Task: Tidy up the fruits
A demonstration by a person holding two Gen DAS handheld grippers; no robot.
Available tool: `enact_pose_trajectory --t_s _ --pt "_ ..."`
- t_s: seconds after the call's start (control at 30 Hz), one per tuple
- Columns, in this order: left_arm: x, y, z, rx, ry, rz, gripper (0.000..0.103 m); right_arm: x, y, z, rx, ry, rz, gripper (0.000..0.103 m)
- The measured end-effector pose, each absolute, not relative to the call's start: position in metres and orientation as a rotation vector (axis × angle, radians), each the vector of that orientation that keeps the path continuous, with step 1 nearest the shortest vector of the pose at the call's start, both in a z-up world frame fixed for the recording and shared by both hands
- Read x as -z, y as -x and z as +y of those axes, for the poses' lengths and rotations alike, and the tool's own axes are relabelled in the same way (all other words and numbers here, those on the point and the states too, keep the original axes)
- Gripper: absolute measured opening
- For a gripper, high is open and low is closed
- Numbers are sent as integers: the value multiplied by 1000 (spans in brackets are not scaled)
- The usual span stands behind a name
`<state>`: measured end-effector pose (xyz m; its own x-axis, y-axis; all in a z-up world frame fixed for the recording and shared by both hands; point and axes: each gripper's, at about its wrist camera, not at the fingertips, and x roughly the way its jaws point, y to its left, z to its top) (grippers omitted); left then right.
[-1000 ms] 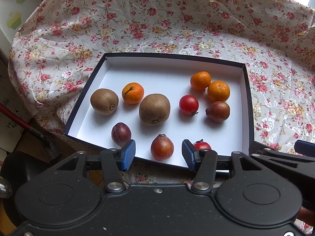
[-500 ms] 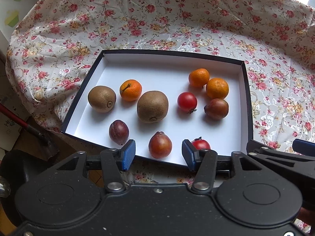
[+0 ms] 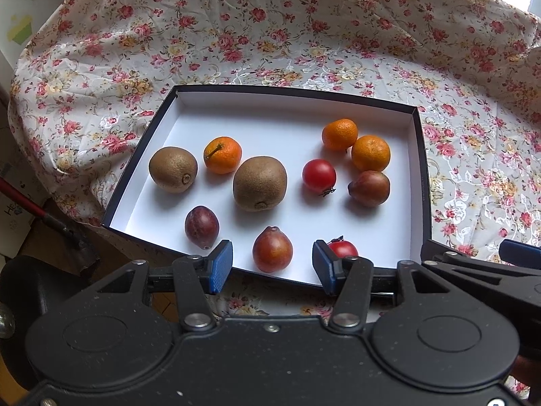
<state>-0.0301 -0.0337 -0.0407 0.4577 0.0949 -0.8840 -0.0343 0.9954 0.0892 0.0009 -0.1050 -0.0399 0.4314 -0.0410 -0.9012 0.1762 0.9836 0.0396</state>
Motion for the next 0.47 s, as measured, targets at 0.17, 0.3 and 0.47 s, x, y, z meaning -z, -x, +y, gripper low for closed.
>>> enact_pose_trajectory --t_s 0.17,0.3,0.47 --pt "41 30 -35 -77 -63 1091 59 40 -1 -106 139 -133 1119 86" --pt "40 30 -35 -75 -60 1092 59 41 -1 -106 141 -132 1118 86" --pt "40 30 -35 -71 -60 1091 59 42 -1 -107 145 -131 1119 86"
